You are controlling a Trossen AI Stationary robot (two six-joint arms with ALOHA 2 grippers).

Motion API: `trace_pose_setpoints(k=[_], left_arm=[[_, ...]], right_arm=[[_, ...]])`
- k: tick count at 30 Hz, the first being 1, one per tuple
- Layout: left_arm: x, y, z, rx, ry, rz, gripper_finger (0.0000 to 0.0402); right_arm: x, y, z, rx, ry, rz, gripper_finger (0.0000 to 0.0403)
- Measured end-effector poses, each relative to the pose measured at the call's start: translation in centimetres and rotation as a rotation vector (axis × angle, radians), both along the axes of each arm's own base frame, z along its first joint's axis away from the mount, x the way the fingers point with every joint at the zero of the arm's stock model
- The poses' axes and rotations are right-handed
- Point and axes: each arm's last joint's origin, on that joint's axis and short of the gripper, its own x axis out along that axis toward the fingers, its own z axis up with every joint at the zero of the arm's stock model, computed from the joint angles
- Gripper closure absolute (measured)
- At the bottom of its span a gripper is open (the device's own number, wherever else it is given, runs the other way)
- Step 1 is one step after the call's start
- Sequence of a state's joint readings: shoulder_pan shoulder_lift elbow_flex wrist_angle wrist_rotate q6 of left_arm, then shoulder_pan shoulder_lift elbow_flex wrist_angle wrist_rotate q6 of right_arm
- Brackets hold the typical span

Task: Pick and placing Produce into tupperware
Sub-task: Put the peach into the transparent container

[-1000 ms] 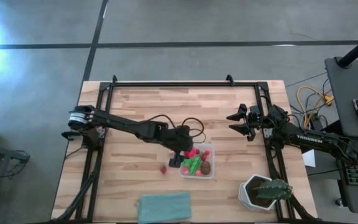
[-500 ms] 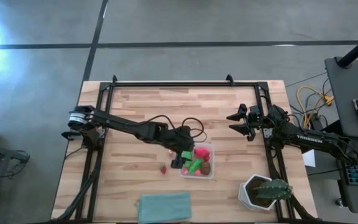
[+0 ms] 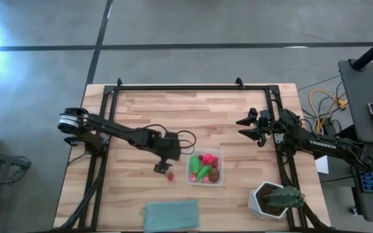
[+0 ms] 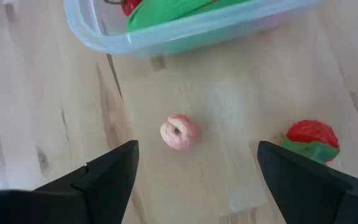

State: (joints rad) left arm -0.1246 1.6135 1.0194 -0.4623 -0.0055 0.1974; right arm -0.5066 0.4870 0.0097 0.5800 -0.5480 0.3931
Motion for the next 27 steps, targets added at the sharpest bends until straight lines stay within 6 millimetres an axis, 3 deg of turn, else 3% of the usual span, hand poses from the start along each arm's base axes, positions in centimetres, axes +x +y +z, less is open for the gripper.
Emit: trace_pose_setpoints(k=[7, 16, 27], left_arm=[[-0.1, 0.1, -1.5, -0.014, -0.104, 0.011, 0.0110], [1.0, 1.4, -5.0, 0.006, 0.009, 0.089, 0.0158], [1.5, 1.3, -5.1, -0.039, -0.027, 0.068, 0.0202]], right_arm=[[0.0, 0.0, 0.0, 0.000, 0.000, 0.000, 0.0170], [0.0, 0.0, 0.0, 0.000, 0.000, 0.000, 0.0170], [0.0, 0.0, 0.0, 0.000, 0.000, 0.000, 0.0170]])
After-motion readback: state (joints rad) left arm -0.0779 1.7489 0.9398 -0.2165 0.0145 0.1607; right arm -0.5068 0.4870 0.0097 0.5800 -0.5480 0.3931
